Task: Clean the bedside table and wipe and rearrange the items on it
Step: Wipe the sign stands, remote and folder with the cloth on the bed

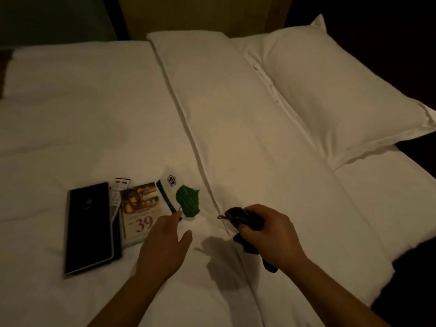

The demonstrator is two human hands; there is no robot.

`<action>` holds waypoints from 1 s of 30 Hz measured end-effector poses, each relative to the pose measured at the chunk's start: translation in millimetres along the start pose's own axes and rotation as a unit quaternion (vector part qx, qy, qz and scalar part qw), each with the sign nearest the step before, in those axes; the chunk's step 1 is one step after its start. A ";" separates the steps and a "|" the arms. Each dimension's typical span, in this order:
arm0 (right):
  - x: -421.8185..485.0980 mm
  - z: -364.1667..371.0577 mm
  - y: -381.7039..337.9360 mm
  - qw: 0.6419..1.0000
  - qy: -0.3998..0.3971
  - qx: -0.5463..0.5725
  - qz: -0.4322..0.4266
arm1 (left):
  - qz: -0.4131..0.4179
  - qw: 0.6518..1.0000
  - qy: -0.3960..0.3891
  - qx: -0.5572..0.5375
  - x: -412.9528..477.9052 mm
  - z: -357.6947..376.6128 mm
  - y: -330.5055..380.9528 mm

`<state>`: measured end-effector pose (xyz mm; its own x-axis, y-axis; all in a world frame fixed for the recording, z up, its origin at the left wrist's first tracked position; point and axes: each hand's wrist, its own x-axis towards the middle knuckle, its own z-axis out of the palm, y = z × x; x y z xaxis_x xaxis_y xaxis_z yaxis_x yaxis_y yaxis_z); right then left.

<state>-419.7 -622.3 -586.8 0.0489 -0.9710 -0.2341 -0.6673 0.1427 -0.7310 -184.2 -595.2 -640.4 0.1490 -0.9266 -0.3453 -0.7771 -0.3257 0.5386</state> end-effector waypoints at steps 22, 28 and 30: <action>117.2 32.9 18.6 0.996 -0.074 0.039 -0.030 | -0.112 0.988 -0.071 -0.081 182.6 -31.1 -24.6; 96.3 33.4 18.4 0.998 -0.032 0.060 0.001 | -0.118 0.954 0.008 -0.275 157.0 -55.3 -1.6; 86.8 44.2 2.1 0.998 -0.006 0.050 -0.026 | -0.143 0.934 0.039 -0.324 133.2 -52.0 -4.2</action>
<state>-384.0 -697.8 -637.0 0.0910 -0.9752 -0.2016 -0.5854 0.1113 -0.8031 -129.4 -727.0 -648.7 0.3567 -0.7871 -0.5032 -0.1686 -0.5841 0.7940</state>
